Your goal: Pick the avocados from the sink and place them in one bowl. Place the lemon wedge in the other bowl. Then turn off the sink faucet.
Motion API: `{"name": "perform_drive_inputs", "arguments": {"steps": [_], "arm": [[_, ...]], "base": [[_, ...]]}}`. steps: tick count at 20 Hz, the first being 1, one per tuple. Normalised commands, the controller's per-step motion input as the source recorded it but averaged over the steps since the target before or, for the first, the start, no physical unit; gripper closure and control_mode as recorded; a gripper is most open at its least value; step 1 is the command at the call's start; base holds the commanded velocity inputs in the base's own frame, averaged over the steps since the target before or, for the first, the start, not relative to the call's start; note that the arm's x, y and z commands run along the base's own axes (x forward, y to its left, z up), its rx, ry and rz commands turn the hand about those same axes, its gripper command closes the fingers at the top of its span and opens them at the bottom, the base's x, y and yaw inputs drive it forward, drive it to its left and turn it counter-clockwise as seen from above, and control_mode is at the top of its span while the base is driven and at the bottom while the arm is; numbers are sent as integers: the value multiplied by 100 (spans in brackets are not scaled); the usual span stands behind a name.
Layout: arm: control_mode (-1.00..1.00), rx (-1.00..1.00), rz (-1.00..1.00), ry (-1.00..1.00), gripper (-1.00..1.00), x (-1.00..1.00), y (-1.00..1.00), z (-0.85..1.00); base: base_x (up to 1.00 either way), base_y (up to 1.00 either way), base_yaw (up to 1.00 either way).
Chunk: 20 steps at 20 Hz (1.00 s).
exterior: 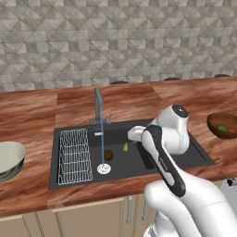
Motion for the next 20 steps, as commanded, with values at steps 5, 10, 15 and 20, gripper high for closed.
{"name": "perform_drive_inputs", "arguments": {"steps": [5,10,15,20], "arm": [[-100,0,0,25,-100,48,13,-14],[-100,0,0,13,-100,49,22,-26],[-100,0,0,3,-100,42,16,-29],[-100,0,0,-1,-100,31,7,-20]], "base": [[0,0,0],[0,0,0],[0,0,0],[0,0,0]]}}
